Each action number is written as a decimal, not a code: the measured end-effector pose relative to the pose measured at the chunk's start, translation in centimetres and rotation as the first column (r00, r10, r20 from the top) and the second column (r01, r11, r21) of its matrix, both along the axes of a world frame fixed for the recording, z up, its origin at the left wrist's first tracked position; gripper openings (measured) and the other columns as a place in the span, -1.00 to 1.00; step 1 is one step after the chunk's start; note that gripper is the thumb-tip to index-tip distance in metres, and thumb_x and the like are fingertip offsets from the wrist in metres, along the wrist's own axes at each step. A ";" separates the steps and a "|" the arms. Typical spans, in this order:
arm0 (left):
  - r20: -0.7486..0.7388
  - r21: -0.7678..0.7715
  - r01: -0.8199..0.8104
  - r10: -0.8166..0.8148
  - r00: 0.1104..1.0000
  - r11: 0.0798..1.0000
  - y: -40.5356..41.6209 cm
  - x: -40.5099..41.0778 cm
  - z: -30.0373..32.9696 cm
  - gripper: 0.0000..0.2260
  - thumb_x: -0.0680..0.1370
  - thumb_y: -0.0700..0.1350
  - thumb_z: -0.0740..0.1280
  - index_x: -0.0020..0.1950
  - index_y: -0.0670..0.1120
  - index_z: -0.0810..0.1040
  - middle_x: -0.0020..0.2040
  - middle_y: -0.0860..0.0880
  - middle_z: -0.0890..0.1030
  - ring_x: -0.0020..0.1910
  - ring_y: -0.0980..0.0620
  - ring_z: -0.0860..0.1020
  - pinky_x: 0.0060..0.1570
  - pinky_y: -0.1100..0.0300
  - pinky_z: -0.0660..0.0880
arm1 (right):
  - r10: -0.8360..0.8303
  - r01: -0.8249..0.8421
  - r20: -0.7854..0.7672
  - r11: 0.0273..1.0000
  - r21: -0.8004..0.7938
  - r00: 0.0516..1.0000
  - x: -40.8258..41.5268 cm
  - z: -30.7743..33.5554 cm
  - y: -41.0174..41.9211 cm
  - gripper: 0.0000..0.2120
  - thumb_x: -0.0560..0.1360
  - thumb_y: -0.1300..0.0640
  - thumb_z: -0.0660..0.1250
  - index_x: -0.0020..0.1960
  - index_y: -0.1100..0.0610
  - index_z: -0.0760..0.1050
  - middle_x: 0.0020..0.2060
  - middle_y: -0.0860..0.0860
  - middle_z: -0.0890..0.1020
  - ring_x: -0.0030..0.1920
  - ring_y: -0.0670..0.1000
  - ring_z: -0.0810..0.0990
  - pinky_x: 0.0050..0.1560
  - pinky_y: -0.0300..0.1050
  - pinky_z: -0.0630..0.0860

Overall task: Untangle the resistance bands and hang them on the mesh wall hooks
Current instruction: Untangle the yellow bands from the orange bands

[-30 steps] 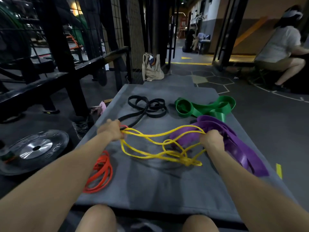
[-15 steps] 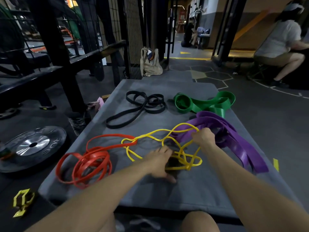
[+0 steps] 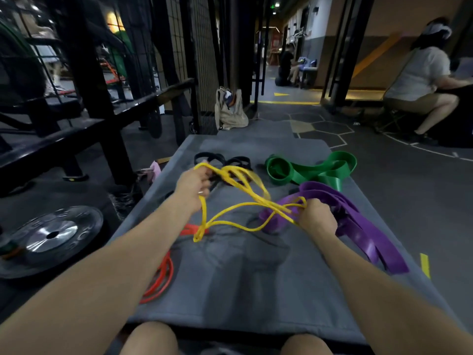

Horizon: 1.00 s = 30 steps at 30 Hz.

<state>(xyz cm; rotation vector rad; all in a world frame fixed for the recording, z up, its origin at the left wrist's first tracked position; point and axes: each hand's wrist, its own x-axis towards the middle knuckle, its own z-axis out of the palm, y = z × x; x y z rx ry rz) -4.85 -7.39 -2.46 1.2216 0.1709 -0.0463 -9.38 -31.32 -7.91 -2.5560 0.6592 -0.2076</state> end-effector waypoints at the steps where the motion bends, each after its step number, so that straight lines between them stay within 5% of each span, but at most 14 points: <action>1: -0.030 -0.087 -0.088 0.086 0.996 0.992 0.7 0.1 0.5 -0.73 0.63 -0.17 0.14 -0.27 -0.01 0.35 -0.58 0.09 0.31 -0.73 0.21 0.14 -0.73 0.41 0.02 | -0.009 0.009 -0.001 1.000 -0.015 1.000 0.0 0.3 -0.3 -0.73 0.51 0.13 0.20 0.15 0.23 0.48 0.13 0.22 0.55 0.14 0.24 0.54 0.05 0.06 0.48; 4: -0.115 -0.218 -0.297 0.278 0.954 0.930 3.0 1.0 1.0 -0.73 0.62 -0.21 0.10 -0.28 -0.03 0.31 -0.53 0.05 0.26 -0.76 0.18 0.12 -0.74 0.38 0.02 | -0.023 0.022 -0.009 0.996 -0.087 1.000 -0.3 0.4 -0.9 -0.76 0.51 0.20 0.16 0.14 0.24 0.46 0.13 0.22 0.55 0.13 0.26 0.54 0.05 0.08 0.47; 7: -0.171 -0.151 -0.352 0.326 0.930 0.924 3.7 2.0 0.5 -0.77 0.61 -0.16 0.13 -0.25 -0.04 0.36 -0.63 0.07 0.23 -0.74 0.17 0.10 -0.72 0.40 0.00 | -0.062 0.059 -0.018 0.990 -0.129 0.998 -0.8 -0.3 -1.4 -0.79 0.52 0.22 0.17 0.11 0.23 0.47 0.11 0.21 0.57 0.12 0.25 0.55 0.04 0.05 0.46; 9: -0.215 -0.111 -0.370 0.341 0.915 0.922 4.0 2.2 0.0 -0.75 0.61 -0.15 0.14 -0.27 -0.04 0.43 -0.53 0.06 0.29 -0.68 0.14 0.12 -0.71 0.41 0.03 | -0.071 0.067 -0.020 0.982 -0.174 0.997 -1.1 -0.4 -1.6 -0.79 0.53 0.25 0.14 0.11 0.23 0.47 0.10 0.21 0.57 0.11 0.26 0.55 0.04 0.04 0.45; 12: -0.185 0.029 -0.367 0.366 0.912 0.930 5.1 2.2 -0.3 -0.74 0.61 -0.20 0.09 0.20 -0.14 0.51 -0.35 0.03 0.34 -0.54 0.13 0.28 -0.71 0.40 0.21 | -0.080 0.072 -0.022 0.968 -0.242 0.997 -1.4 0.0 -1.8 -0.77 0.53 0.30 0.12 0.11 0.25 0.48 0.09 0.22 0.58 0.10 0.26 0.55 0.00 0.03 0.46; 13: -0.166 0.071 -0.347 0.354 0.920 0.935 5.5 2.3 -0.6 -0.76 0.62 -0.19 0.07 0.12 -0.19 0.50 -0.34 0.03 0.33 -0.48 0.13 0.30 -0.69 0.40 0.25 | -0.080 0.071 -0.025 0.963 -0.258 0.996 -1.5 0.1 -1.8 -0.77 0.53 0.30 0.12 0.11 0.25 0.48 0.08 0.21 0.58 0.10 0.26 0.56 0.00 0.03 0.46; 16: -0.218 0.063 -0.247 0.255 0.942 0.967 6.2 2.1 -1.3 -0.71 0.63 -0.13 0.03 -0.30 -0.06 0.28 -0.54 0.02 0.28 -0.67 0.16 0.23 -0.68 0.48 0.07 | -0.050 0.039 -0.038 0.968 -0.248 0.998 -1.6 -0.1 -1.2 -0.77 0.55 0.21 0.14 0.15 0.22 0.48 0.10 0.17 0.59 0.13 0.24 0.56 0.02 0.00 0.45; 19: -0.145 0.415 -0.057 0.128 0.981 0.908 5.0 1.6 -2.3 -0.77 0.57 -0.18 0.20 -0.29 -0.08 0.39 -0.44 -0.03 0.23 -0.66 0.11 0.16 -0.63 0.40 0.05 | 0.091 -0.107 -0.091 0.976 -0.191 0.992 -1.2 -0.1 0.6 -0.72 0.50 0.18 0.17 0.17 0.20 0.49 0.14 0.16 0.58 0.17 0.21 0.55 0.10 0.05 0.48; 24: 0.001 0.470 0.208 -0.236 0.972 0.858 2.2 -1.7 -2.8 -0.84 0.54 -0.23 0.30 -0.24 -0.07 0.46 -0.45 0.00 0.25 -0.60 0.18 0.18 -0.61 0.37 0.11 | 0.278 -0.286 -0.130 0.957 -0.048 0.952 0.2 0.7 2.8 -0.87 0.49 0.18 0.24 -0.01 0.22 0.43 -0.04 0.21 0.56 0.13 0.22 0.55 0.00 -0.03 0.44; 26: 0.016 0.577 0.370 -0.462 0.887 0.728 1.5 -3.2 -3.2 -0.89 0.50 -0.20 0.37 -0.21 -0.06 0.51 -0.46 0.06 0.38 -0.55 0.20 0.28 -0.53 0.37 0.20 | 0.324 -0.345 -0.196 0.935 -0.079 0.925 0.3 1.3 2.7 -0.77 0.49 0.15 0.28 0.06 0.28 0.47 -0.12 0.16 0.51 0.14 0.18 0.56 0.04 -0.05 0.44; 30: -0.227 0.831 0.518 -0.727 0.648 0.202 0.3 -4.9 -4.8 -0.77 0.42 -0.18 0.48 0.04 -0.13 0.56 -0.26 0.06 0.50 -0.28 0.14 0.45 -0.24 0.32 0.37 | 0.400 -0.465 -0.429 0.884 -0.054 0.810 0.5 1.6 2.4 -0.45 0.36 0.09 0.49 0.29 0.23 0.44 0.11 0.13 0.54 0.15 0.10 0.53 0.14 -0.08 0.44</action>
